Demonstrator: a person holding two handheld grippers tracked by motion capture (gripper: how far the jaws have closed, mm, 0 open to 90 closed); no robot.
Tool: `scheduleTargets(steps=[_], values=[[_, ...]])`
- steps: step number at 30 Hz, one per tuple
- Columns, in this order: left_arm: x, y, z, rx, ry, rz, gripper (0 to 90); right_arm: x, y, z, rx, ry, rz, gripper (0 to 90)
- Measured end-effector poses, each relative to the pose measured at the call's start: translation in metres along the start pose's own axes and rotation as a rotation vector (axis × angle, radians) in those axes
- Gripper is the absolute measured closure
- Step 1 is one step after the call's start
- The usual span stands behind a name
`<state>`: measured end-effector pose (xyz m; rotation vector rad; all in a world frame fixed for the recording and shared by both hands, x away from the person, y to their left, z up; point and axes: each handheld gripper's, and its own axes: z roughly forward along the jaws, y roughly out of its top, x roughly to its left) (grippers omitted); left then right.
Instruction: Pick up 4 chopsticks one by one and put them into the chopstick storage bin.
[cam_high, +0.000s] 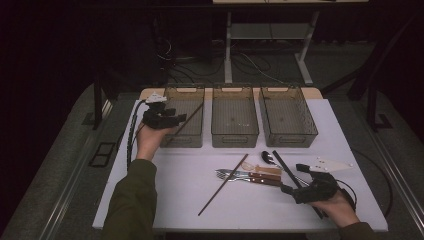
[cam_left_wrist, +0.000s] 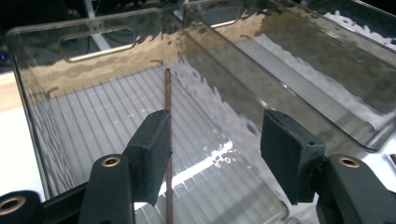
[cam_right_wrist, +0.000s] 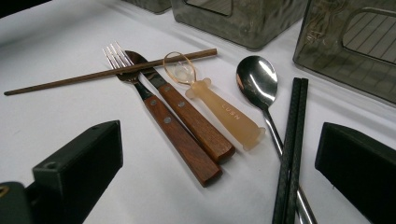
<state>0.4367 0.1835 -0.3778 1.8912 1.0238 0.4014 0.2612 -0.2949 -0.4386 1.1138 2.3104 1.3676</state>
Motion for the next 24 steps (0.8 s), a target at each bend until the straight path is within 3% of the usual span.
scheduleTargets(steps=[7, 19, 24], values=[[-0.013, -0.007, -0.011, -0.009, -0.063, 0.008, 33.0, 0.001, 0.0, 0.001, 0.004, 0.001, 0.005, 0.5], [-0.049, -0.028, -0.026, -0.037, -0.105, 0.063, 23.5, 0.0, 0.0, 0.0, 0.001, -0.004, 0.006, 0.6], [-0.059, -0.036, -0.028, -0.02, -0.108, 0.082, 21.8, 0.0, 0.0, 0.0, 0.002, 0.0, 0.0, 0.6]])
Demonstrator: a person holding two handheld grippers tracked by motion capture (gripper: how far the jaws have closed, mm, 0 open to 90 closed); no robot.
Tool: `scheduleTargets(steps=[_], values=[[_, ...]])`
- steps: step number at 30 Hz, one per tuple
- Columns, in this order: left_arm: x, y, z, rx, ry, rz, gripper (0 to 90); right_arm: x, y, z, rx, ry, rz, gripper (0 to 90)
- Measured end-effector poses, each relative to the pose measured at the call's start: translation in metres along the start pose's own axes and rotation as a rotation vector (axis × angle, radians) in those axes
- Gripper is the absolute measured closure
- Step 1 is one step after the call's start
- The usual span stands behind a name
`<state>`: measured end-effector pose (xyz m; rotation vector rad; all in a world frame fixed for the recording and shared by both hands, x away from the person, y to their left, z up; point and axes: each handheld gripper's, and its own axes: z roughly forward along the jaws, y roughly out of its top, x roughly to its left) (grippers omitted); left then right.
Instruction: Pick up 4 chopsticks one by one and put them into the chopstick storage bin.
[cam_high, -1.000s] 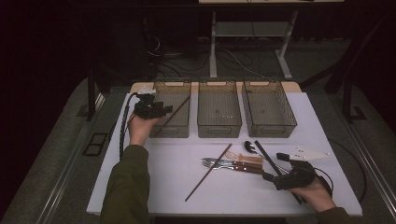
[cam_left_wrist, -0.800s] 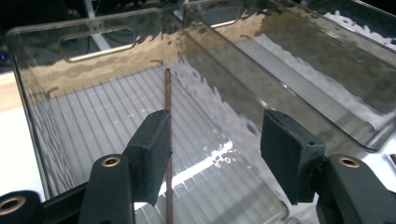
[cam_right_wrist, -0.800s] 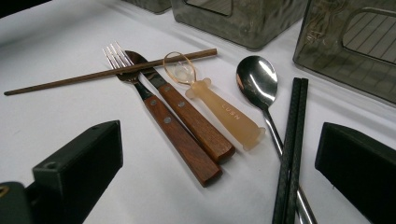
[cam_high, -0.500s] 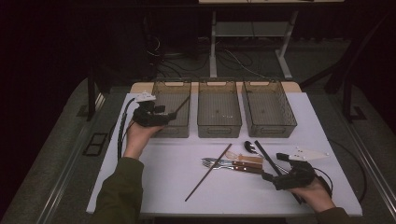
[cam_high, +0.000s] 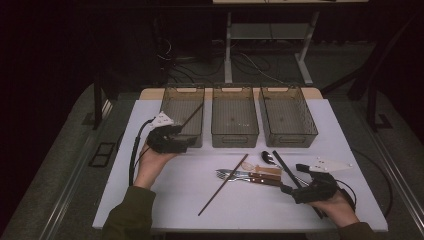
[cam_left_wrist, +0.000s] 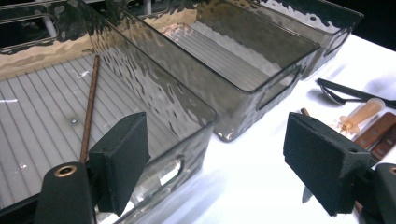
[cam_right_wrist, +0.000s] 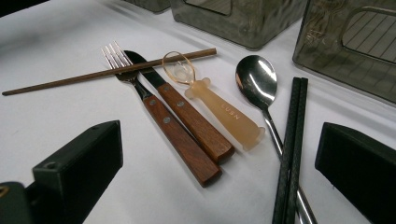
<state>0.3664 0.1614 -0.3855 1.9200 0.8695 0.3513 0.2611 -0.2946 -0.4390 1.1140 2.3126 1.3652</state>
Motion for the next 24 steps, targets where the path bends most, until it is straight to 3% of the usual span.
scheduleTargets(steps=[10, 24], values=[[-0.016, -0.013, -0.01, 0.005, -0.011, 0.003, 18.2, -0.002, 0.0, -0.001, -0.007, 0.01, 0.014, 0.5], [-0.05, -0.034, -0.011, 0.061, -0.052, 0.071, 16.5, -0.002, 0.002, 0.002, -0.001, 0.003, 0.007, 0.5]])
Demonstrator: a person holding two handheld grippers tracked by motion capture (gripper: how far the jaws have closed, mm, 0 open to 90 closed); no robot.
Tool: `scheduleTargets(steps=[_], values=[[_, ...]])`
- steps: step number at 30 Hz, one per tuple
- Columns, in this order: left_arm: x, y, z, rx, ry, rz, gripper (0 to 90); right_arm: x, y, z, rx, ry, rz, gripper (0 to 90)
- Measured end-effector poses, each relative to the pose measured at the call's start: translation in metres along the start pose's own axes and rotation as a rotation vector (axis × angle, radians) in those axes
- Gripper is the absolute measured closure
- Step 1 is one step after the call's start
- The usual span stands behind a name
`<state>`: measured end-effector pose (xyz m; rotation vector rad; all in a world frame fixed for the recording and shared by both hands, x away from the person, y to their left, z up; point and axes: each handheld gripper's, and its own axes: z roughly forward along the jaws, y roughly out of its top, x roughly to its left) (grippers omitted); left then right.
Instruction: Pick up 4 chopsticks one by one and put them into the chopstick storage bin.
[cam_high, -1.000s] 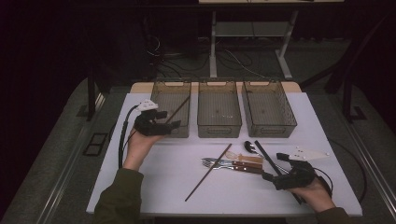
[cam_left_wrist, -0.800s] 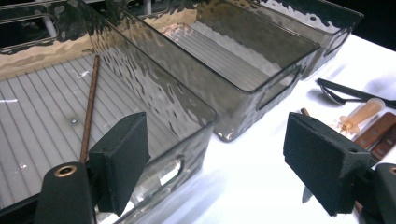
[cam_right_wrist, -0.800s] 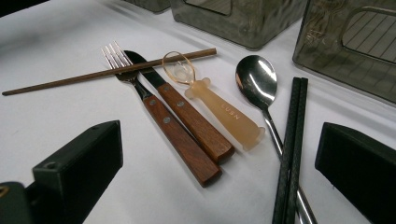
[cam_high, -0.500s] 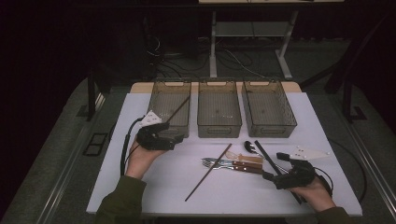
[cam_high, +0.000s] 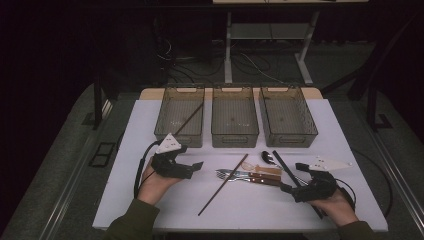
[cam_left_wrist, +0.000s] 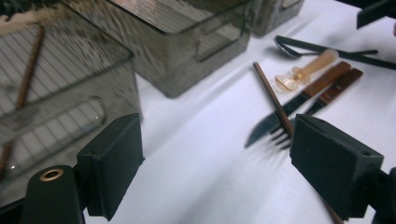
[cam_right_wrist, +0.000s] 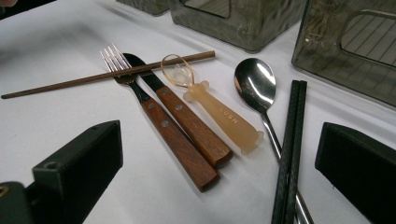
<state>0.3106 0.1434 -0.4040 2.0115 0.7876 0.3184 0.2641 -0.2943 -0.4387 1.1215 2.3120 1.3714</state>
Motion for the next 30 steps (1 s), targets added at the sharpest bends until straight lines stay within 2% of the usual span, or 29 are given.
scheduleTargets(steps=[8, 13, 15, 19, 24, 30], values=[[-0.016, -0.008, 0.005, 0.026, -0.039, 0.016, 17.3, -0.001, 0.0, 0.002, -0.001, 0.001, -0.001, 0.5], [-0.027, -0.011, 0.01, 0.047, -0.066, 0.015, 22.6, 0.0, 0.0, 0.001, 0.001, 0.004, 0.003, 0.5], [-0.032, -0.011, 0.012, 0.059, -0.067, 0.022, 26.6, 0.001, 0.0, 0.001, 0.0, 0.007, 0.0, 0.5], [-0.037, -0.014, 0.017, 0.079, -0.094, 0.025, 36.2, 0.002, 0.001, 0.001, -0.008, 0.009, -0.002, 0.5], [-0.044, -0.015, 0.025, 0.109, -0.143, 0.034, 53.9, 0.0, 0.001, 0.003, -0.003, 0.008, 0.002, 0.5], [-0.049, -0.014, 0.031, 0.13, -0.157, 0.047, 64.5, 0.0, 0.001, 0.003, -0.005, 0.006, 0.002, 0.5]])
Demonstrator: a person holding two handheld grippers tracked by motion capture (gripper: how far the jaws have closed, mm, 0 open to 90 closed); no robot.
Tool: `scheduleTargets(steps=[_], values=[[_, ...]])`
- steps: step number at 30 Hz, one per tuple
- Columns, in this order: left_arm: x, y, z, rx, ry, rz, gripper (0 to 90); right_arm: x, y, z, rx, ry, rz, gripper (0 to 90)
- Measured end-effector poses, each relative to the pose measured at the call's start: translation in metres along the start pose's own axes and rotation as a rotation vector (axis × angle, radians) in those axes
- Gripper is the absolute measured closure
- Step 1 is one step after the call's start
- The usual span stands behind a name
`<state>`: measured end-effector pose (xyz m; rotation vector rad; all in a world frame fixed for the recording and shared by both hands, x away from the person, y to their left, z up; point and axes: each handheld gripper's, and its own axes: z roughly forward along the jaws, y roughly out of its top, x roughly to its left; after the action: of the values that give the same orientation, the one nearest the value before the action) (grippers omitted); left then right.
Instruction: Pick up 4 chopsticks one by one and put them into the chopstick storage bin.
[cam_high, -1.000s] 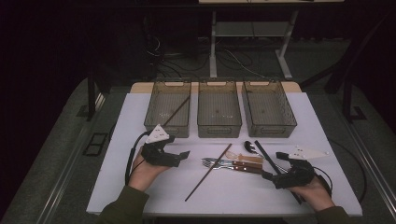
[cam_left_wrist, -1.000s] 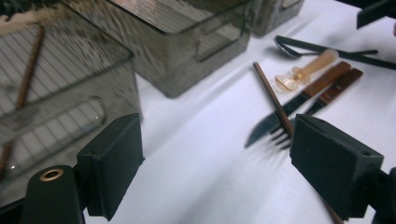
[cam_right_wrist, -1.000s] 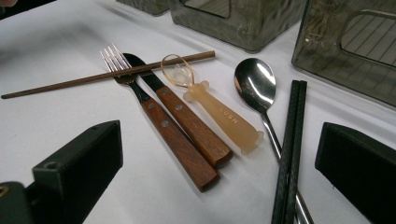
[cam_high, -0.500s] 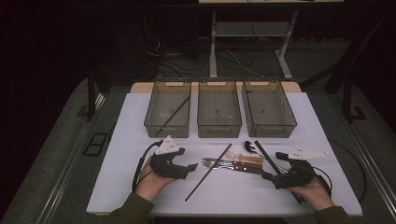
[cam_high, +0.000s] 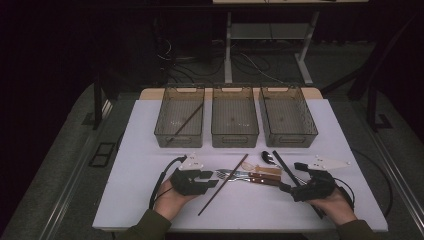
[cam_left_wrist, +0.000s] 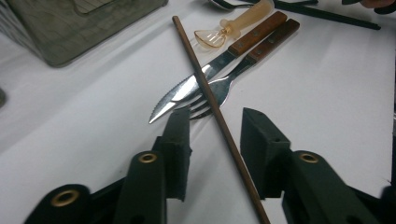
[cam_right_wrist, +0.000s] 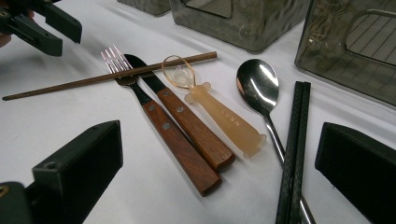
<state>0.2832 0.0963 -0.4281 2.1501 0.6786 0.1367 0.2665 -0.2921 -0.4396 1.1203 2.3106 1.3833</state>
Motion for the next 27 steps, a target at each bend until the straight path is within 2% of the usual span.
scheduleTargets(steps=[9, 13, 15, 18, 19, 21, 23, 24, 27], values=[[-0.006, 0.0, 0.014, 0.042, -0.008, 0.006, 69.3, -0.001, 0.0, 0.0, 0.003, -0.001, 0.002, 0.5], [-0.007, 0.0, 0.02, 0.069, -0.011, 0.026, 70.1, 0.0, 0.0, 0.0, 0.0, -0.002, -0.001, 0.5], [-0.008, 0.0, 0.023, 0.073, -0.019, 0.011, 70.7, 0.0, 0.0, 0.0, 0.0, -0.002, -0.001, 0.6], [-0.008, 0.0, 0.025, 0.087, -0.016, 0.021, 71.7, 0.0, 0.0, 0.0, 0.0, -0.002, -0.003, 0.5], [-0.009, -0.001, 0.026, 0.091, -0.013, 0.012, 72.1, 0.0, 0.0, 0.0, 0.001, -0.003, -0.003, 0.6], [-0.008, -0.001, 0.028, 0.096, -0.018, 0.023, 72.7, 0.0, 0.0, 0.0, 0.002, -0.003, -0.003, 0.5], [-0.01, -0.001, 0.03, 0.097, -0.014, 0.008, 73.1, 0.0, 0.0, 0.0, 0.002, -0.004, -0.002, 0.5], [-0.009, -0.001, 0.03, 0.102, -0.013, 0.019, 73.2, 0.0, 0.0, 0.0, 0.0, -0.004, -0.003, 0.5], [-0.01, -0.002, 0.031, 0.114, -0.002, 0.019, 73.7, 0.0, 0.0, 0.0, 0.001, -0.004, -0.002, 0.5]])
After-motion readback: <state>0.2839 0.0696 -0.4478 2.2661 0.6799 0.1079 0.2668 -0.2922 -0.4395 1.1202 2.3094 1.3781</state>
